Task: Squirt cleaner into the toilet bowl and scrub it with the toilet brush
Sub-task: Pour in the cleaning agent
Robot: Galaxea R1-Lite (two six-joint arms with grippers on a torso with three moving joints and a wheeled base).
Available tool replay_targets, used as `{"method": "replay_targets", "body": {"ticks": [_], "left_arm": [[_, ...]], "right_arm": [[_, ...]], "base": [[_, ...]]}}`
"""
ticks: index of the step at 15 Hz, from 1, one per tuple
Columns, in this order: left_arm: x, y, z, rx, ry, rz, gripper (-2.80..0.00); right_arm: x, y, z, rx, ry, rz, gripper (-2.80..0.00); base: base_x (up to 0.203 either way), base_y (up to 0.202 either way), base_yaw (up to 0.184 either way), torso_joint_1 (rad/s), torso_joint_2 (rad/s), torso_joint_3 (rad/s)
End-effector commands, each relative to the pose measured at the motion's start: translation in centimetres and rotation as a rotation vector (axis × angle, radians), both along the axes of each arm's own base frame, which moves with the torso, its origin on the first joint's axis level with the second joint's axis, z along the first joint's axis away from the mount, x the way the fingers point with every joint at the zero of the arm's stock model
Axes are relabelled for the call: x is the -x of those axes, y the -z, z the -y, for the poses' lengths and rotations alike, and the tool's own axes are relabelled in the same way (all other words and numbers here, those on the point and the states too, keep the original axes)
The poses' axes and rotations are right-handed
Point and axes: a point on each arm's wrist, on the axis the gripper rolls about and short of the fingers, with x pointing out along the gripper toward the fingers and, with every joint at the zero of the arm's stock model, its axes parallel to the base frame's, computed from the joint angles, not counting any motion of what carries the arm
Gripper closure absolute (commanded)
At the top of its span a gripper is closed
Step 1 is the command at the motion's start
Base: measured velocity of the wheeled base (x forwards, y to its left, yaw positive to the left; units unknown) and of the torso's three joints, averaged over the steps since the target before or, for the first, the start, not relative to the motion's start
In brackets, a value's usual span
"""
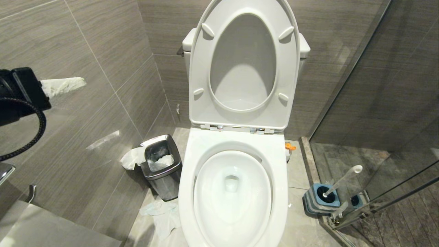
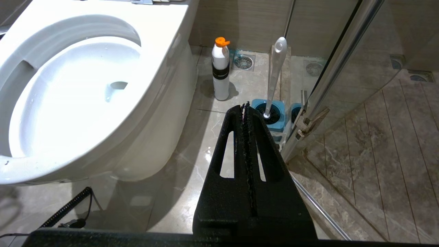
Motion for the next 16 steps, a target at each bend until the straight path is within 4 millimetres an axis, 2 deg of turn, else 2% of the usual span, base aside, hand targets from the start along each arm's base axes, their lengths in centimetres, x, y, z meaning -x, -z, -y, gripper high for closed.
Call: {"method": "replay_targets", "body": {"ticks": [1,2,5,8,10,12,14,16], "left_arm": [[0.1,-0.5,-0.4,-0.048,-0.118,0.030,0.00],[0.6,-0.9,-0.8,-0.095,-0.200,0.052,0.00],[3.7,-2.0,-1.8,-0.232,-0.363,0.105,0.00],[7.6,-2.8,-2.2,-0.303,-0.522,0.155,0.00],[10.3,-2.7,-2.3,-0.320,-0.565,0.182,0.00],[13.3,-1.7,-2.3,-0.323,-0.597,0.190,0.00],[15.7,0.5,-2.2,-0.323,-0.612,0.190,0.00],[17.2,3.3,-2.1,-0.330,-0.604,0.173,0.00]], "right_arm": [[0.0,0.0,0.0,0.000,0.000,0.000,0.00],[0.0,0.0,0.0,0.000,0.000,0.000,0.00],[0.0,0.0,0.0,0.000,0.000,0.001,0.00],[0.0,0.0,0.0,0.000,0.000,0.000,0.00],[0.0,0.0,0.0,0.000,0.000,0.000,0.00],[0.0,0.0,0.0,0.000,0.000,0.000,0.00],[0.0,0.0,0.0,0.000,0.000,0.000,0.00],[0.0,0.0,0.0,0.000,0.000,0.000,0.00]], "base": [[0.000,0.000,0.000,0.000,0.00,0.000],[0.000,0.000,0.000,0.000,0.00,0.000],[0.000,0.000,0.000,0.000,0.00,0.000],[0.000,0.000,0.000,0.000,0.00,0.000],[0.000,0.000,0.000,0.000,0.00,0.000],[0.000,0.000,0.000,0.000,0.00,0.000],[0.000,0.000,0.000,0.000,0.00,0.000],[0.000,0.000,0.000,0.000,0.00,0.000]]}}
